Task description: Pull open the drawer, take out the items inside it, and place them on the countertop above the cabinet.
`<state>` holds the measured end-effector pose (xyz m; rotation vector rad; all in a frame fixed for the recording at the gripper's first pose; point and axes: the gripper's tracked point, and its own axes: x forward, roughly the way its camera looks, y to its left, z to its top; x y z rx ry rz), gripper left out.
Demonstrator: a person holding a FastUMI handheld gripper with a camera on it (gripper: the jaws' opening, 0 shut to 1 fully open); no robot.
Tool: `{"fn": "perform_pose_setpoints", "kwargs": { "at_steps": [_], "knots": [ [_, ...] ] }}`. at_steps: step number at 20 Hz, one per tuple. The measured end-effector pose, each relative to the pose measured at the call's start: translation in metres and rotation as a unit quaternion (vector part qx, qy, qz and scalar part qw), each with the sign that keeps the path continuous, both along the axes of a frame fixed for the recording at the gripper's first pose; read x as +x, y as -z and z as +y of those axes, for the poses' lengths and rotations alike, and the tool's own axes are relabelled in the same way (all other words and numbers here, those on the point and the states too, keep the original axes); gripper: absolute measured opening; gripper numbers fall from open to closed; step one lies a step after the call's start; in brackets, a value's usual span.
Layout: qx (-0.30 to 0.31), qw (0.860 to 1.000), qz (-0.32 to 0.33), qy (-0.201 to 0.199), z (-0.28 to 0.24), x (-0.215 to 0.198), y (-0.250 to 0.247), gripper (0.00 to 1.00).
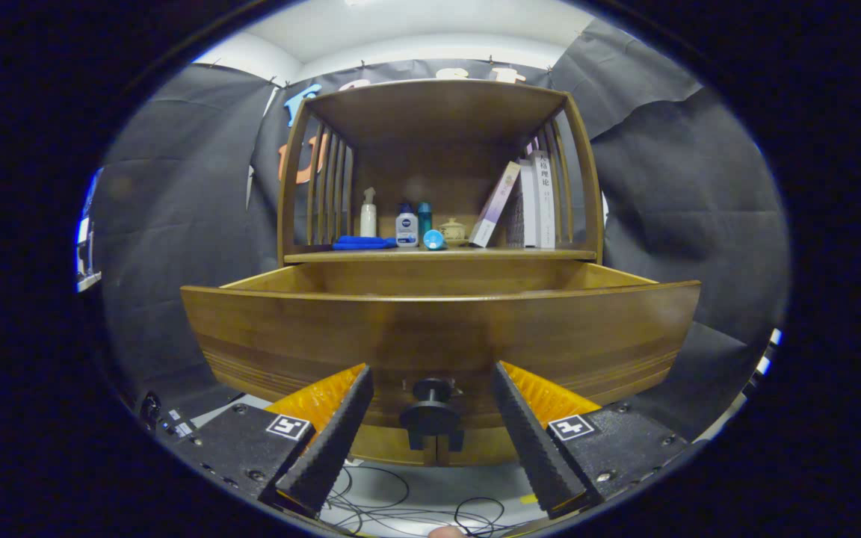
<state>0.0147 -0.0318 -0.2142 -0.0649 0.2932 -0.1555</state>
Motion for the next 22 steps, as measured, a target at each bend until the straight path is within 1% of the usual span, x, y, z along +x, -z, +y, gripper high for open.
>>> {"fn": "perform_pose_setpoints", "kwargs": {
  "at_steps": [3,6,9,15,22],
  "knots": [
    [0.009,1.000,-0.009,0.013,0.000,0.006,0.000,1.00],
    [-0.010,1.000,-0.012,0.024,0.001,0.005,0.002,1.00],
    [-0.009,1.000,-0.019,0.021,0.000,0.008,0.002,1.00],
    [-0.015,1.000,-0.007,0.017,-0.003,0.027,0.000,0.99],
    [-0.022,1.000,0.011,0.017,-0.006,0.059,0.001,0.99]
  ]
}}
